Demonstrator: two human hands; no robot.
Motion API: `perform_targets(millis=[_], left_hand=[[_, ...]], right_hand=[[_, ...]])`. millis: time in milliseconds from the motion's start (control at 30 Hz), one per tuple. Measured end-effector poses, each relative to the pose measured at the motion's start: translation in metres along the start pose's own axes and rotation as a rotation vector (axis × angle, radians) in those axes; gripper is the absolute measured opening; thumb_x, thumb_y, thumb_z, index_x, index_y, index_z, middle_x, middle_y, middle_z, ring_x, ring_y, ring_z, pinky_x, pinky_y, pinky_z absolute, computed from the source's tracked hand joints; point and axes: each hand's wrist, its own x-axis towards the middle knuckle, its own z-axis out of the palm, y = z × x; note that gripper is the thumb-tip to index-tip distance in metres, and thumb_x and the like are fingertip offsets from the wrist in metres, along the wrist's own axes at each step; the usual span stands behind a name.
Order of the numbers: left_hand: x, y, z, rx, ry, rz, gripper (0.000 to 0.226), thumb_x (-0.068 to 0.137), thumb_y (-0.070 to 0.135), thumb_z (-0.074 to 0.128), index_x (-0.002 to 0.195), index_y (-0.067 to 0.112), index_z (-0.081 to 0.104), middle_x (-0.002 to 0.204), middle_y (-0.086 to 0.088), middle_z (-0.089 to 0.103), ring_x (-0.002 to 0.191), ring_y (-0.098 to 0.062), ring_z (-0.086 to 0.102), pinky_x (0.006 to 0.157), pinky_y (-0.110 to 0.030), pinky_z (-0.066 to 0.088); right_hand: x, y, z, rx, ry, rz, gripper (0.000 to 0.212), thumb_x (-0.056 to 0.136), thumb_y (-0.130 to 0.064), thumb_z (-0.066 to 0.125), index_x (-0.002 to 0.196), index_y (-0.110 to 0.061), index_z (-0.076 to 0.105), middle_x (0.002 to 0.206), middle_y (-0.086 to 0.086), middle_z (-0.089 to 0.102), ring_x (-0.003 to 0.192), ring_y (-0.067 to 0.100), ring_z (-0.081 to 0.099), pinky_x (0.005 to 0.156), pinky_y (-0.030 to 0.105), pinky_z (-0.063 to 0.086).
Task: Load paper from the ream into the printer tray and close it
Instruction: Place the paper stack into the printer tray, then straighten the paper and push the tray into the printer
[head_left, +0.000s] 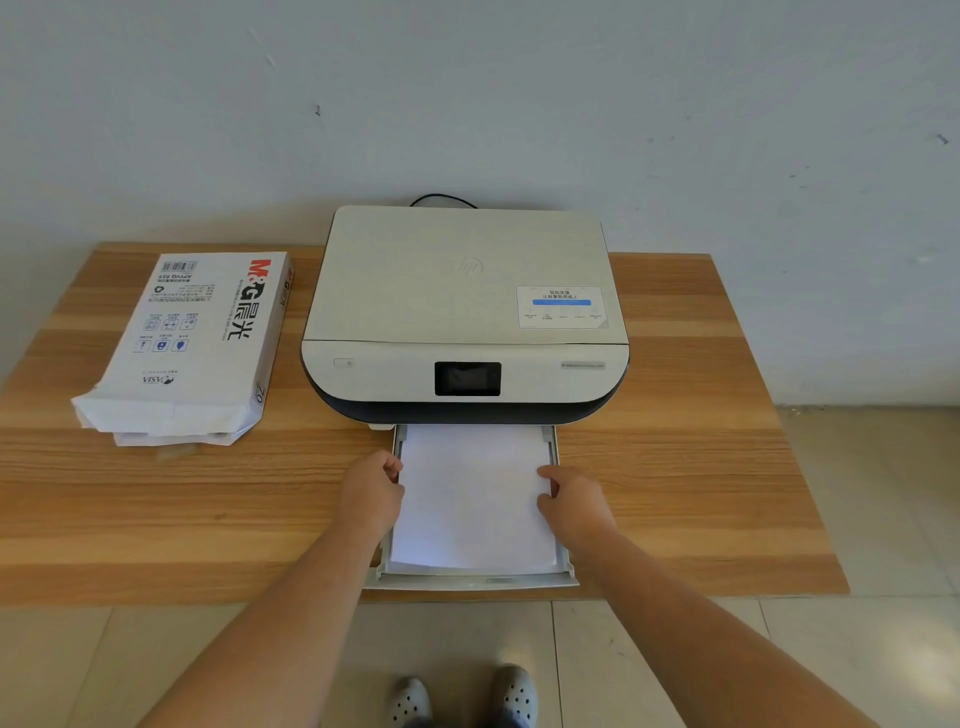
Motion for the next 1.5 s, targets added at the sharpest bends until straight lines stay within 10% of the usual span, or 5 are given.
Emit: perform_targets(millis=[367, 600, 833, 1500], left_hand=[[0.001, -0.004, -0.008, 0.048, -0.004, 0.068, 0.017, 0.084, 0.004, 0.065, 0.098, 0.013, 0.063, 0.099, -0.006, 0.063, 0.082, -0.014, 0.056, 0.061, -0.016, 0.040], [0.005, -0.004, -0.012, 0.536, -0.207, 0.483, 0.048, 0.087, 0.030, 0.064, 0.132, 0.021, 0.052, 0.138, 0.003, 0.044, 0.127, -0.016, 0.038, 0.107, -0.033, 0.035], [0.005, 0.002, 0.004, 0.880, -0.365, 0.560, 0.064, 0.089, 0.041, 0.056, 0.146, 0.026, 0.030, 0.161, 0.001, 0.004, 0.147, -0.019, -0.001, 0.118, -0.048, 0.004], [-0.005, -0.005, 0.006, 0.759, -0.367, 0.551, 0.063, 0.089, 0.035, 0.058, 0.145, 0.027, 0.031, 0.161, 0.002, 0.006, 0.147, -0.018, 0.005, 0.118, -0.042, 0.008]], right_hand=[[-0.001, 0.001, -0.007, -0.209, -0.026, -0.082, 0.048, 0.093, -0.014, 0.049, 0.140, -0.020, 0.043, 0.139, 0.004, 0.044, 0.106, 0.023, 0.057, 0.085, 0.029, 0.051], [0.002, -0.008, -0.006, -0.550, -0.037, -0.381, 0.053, 0.093, -0.038, 0.053, 0.143, -0.025, 0.040, 0.146, 0.001, 0.035, 0.134, 0.022, 0.033, 0.110, 0.038, 0.033], [0.010, -0.010, 0.007, -0.790, -0.079, -0.476, 0.062, 0.094, -0.045, 0.047, 0.150, -0.026, 0.026, 0.161, 0.003, 0.011, 0.148, 0.024, 0.006, 0.118, 0.046, 0.008], [0.005, -0.002, 0.014, -0.738, -0.102, -0.424, 0.063, 0.094, -0.043, 0.048, 0.150, -0.029, 0.022, 0.161, 0.001, 0.009, 0.148, 0.022, 0.005, 0.119, 0.047, 0.003]])
